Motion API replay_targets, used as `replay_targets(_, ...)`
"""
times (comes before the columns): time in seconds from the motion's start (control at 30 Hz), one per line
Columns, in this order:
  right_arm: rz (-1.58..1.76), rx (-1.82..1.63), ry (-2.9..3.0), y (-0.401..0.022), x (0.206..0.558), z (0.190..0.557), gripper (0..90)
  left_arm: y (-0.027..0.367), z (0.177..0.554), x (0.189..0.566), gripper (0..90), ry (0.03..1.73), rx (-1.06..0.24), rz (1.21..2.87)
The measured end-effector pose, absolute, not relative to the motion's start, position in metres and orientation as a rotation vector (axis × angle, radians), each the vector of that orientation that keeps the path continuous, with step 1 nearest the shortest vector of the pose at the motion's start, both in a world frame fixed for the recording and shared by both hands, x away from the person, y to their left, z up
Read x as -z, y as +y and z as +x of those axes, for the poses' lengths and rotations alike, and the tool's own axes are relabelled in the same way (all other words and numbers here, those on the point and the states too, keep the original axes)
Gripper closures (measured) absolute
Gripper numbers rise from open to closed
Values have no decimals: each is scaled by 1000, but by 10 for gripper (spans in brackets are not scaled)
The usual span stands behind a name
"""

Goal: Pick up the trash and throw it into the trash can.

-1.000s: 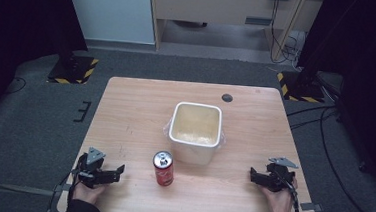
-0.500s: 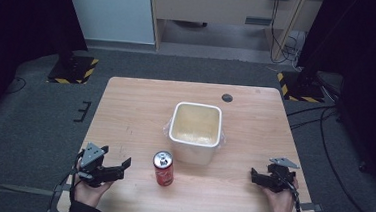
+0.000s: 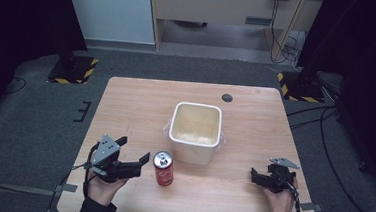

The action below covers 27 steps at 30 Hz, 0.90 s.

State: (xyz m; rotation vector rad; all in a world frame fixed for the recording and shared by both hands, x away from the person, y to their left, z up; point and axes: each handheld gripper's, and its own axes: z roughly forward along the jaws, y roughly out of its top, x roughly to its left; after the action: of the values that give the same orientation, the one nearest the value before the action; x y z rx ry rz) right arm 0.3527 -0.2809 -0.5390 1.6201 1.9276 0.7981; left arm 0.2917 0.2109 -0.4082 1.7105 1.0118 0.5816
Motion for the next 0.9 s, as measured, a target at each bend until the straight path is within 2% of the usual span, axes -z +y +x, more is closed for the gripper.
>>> replay_targets(0.37, 1622, -798, 1926, -281, 539, 353, 4, 187, 288, 408, 73, 946, -550, 1725)
replay_targets(0.9, 1626, -798, 1926, -280, 539, 353, 3, 161, 289, 438, 89, 933, -522, 1820)
